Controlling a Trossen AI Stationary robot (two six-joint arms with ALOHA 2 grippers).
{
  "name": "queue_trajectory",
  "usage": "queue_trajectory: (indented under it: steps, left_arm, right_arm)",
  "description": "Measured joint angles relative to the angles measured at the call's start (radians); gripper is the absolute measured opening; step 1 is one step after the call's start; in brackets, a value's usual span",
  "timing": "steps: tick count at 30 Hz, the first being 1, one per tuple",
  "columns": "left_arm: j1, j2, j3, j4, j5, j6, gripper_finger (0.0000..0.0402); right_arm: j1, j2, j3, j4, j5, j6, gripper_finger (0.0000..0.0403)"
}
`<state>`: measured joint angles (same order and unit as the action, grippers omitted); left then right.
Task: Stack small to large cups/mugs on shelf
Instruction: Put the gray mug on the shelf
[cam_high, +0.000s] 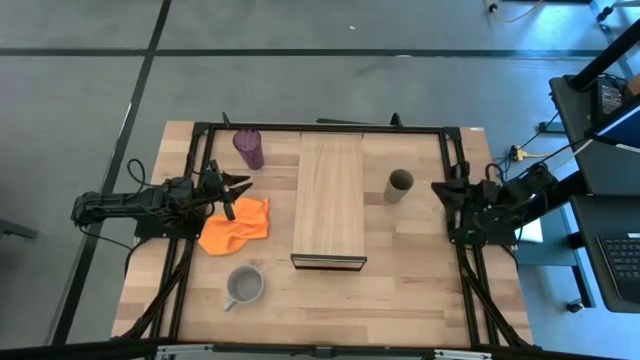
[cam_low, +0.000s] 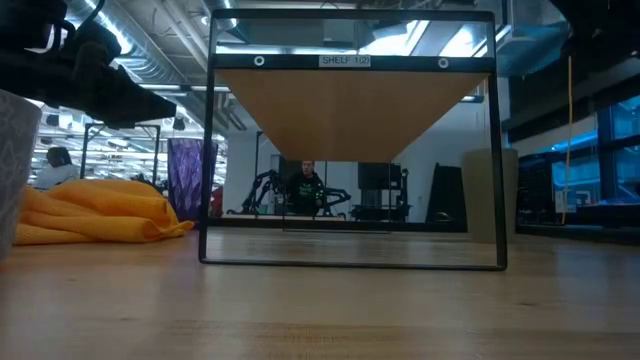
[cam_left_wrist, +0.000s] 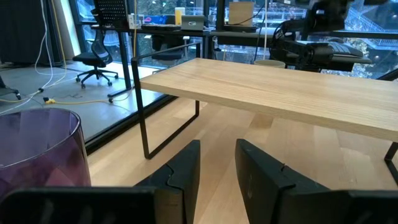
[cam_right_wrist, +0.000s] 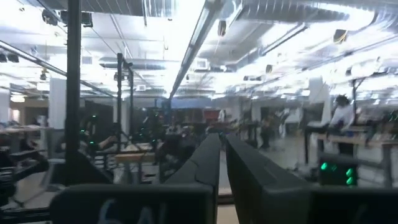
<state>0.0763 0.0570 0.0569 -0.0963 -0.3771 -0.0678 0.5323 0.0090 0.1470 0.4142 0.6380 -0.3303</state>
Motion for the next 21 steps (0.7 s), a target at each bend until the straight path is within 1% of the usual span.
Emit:
queue_trajectory:
  steps: [2, 6, 9, 14, 17, 21]
  left_arm:
    - [0.0, 0.0, 0.0, 0.0, 0.0, 0.0, 0.0096]
    - [0.0, 0.0, 0.0, 0.0, 0.0, 0.0, 0.0096]
    - [0.0, 0.0, 0.0, 0.0, 0.0, 0.0, 0.0096]
    - [0.0, 0.0, 0.0, 0.0, 0.0, 0.0, 0.0096]
    - [0.0, 0.0, 0.0, 0.0, 0.0, 0.0, 0.0096]
    - [0.0, 0.0, 0.0, 0.0, 0.0, 0.0, 0.0096]
  right_arm:
    - [0.0, 0.0, 0.045, -0.062, 0.018, -0.016, 0.0032]
    - [0.0, 0.0, 0.134, -0.234, 0.136, 0.0, 0.0032]
    - [0.0, 0.0, 0.195, -0.338, 0.177, 0.0, 0.0032]
    - [0.0, 0.0, 0.275, -0.461, 0.182, -0.033, 0.0032]
    - [0.0, 0.0, 0.296, -0.468, 0.182, -0.069, 0.0032]
    - [0.0, 0.0, 0.308, -0.468, 0.182, -0.071, 0.0032]
